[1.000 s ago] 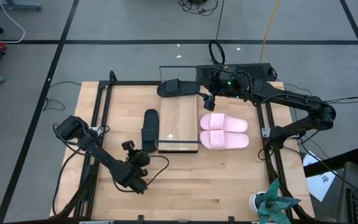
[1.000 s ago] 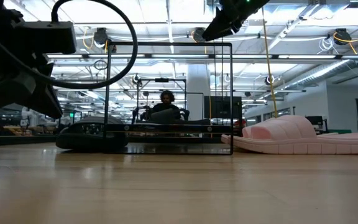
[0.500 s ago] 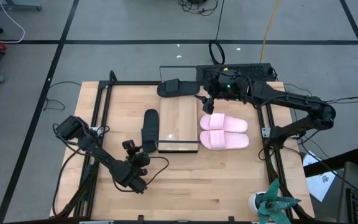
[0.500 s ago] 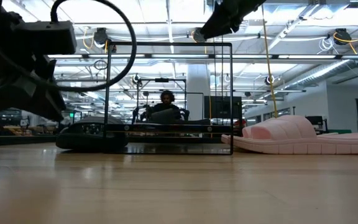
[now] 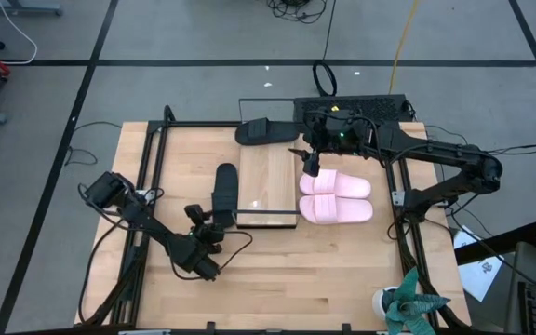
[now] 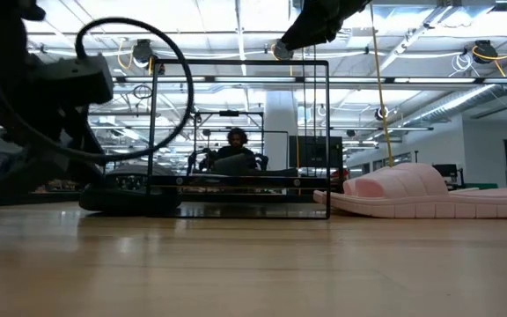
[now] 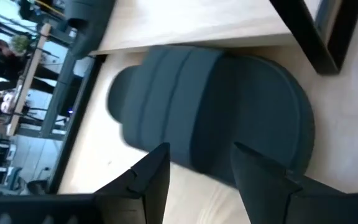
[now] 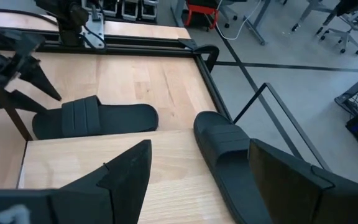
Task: Pick and place slides into the shelf
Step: Put the black slide on the shelf
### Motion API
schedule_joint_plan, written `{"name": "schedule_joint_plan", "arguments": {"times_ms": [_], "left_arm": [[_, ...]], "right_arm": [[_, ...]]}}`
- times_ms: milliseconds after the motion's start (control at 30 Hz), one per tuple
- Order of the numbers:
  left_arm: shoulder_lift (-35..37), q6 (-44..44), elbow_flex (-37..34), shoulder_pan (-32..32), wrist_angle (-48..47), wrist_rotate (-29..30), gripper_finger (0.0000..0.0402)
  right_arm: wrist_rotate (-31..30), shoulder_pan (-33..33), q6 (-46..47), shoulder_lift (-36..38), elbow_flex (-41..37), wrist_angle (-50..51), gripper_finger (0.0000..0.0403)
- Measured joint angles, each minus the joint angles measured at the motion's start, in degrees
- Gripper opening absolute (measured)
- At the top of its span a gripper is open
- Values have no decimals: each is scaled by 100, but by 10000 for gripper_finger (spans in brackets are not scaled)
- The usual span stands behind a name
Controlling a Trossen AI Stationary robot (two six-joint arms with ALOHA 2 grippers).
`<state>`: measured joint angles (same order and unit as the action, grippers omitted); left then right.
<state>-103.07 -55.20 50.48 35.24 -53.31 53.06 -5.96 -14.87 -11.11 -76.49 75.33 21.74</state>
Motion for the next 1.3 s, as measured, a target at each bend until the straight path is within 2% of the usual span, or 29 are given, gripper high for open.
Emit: {"name": "schedule_joint_plan", "arguments": {"times_ms": [167,533,1000,1300], "left_arm": [[0,773,-283,-245,673,-17,177],[7,1033,-428,-767,858,13,177],[22,985,-294,-663,713,268,177],[698,748,-273,-607,328,394,177]], "right_arm": [[0,0,-9,0,0,0,258],[0,0,-7,-2,0,2,258],[0,0,94,-2,0,4,258],[0,0,103,-4,0,2,258]]}}
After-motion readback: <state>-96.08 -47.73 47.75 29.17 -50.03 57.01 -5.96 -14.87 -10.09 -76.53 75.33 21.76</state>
